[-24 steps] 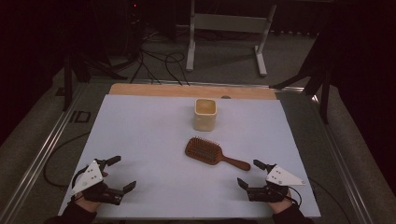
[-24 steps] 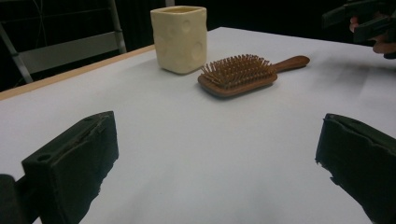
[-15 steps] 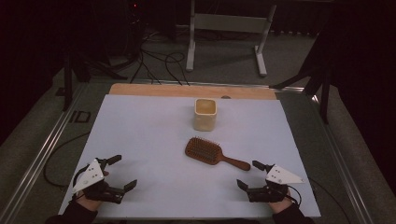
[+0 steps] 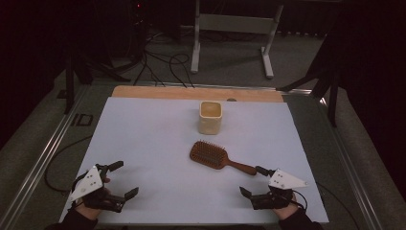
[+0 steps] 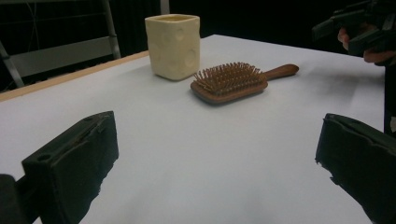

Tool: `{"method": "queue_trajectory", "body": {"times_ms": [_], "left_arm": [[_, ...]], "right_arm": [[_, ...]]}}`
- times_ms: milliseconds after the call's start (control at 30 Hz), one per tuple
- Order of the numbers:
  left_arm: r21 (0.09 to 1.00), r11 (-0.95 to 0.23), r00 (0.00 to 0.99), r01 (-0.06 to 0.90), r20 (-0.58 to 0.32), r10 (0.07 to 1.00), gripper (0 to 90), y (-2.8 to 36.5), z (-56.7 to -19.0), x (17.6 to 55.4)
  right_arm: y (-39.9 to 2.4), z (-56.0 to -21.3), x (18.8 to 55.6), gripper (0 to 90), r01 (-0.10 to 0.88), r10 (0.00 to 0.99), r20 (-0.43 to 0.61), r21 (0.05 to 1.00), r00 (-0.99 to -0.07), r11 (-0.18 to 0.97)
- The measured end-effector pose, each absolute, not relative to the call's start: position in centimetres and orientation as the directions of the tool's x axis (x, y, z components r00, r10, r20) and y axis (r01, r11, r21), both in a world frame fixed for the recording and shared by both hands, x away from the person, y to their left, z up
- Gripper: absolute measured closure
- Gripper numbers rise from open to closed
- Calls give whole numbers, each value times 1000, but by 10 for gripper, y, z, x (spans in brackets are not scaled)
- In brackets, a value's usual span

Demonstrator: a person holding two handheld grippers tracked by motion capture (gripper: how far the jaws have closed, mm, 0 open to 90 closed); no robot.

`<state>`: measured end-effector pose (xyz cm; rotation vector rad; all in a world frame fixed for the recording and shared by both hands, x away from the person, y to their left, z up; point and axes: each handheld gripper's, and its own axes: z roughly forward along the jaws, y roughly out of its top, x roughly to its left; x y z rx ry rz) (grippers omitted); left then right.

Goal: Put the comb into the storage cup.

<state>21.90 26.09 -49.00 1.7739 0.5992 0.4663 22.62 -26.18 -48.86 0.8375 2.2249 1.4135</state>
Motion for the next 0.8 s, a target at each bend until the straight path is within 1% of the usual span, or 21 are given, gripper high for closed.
{"method": "queue_trajectory", "body": {"times_ms": [267,433,567,800], "left_arm": [[962,-222,790,160,10,613,0,260,-489,219],[961,-221,788,164,7,615,0,260,-489,219],[961,-224,789,164,9,615,0,260,-489,219],[961,-225,791,161,11,612,0,260,-488,219]], "right_arm": [[-257,-479,223,87,298,646,4,890,-763,346],[-257,-469,220,87,283,640,-1,896,-768,341],[-256,-455,218,87,270,643,-24,894,-766,356],[-259,-441,219,87,258,645,-48,892,-762,372]]}}
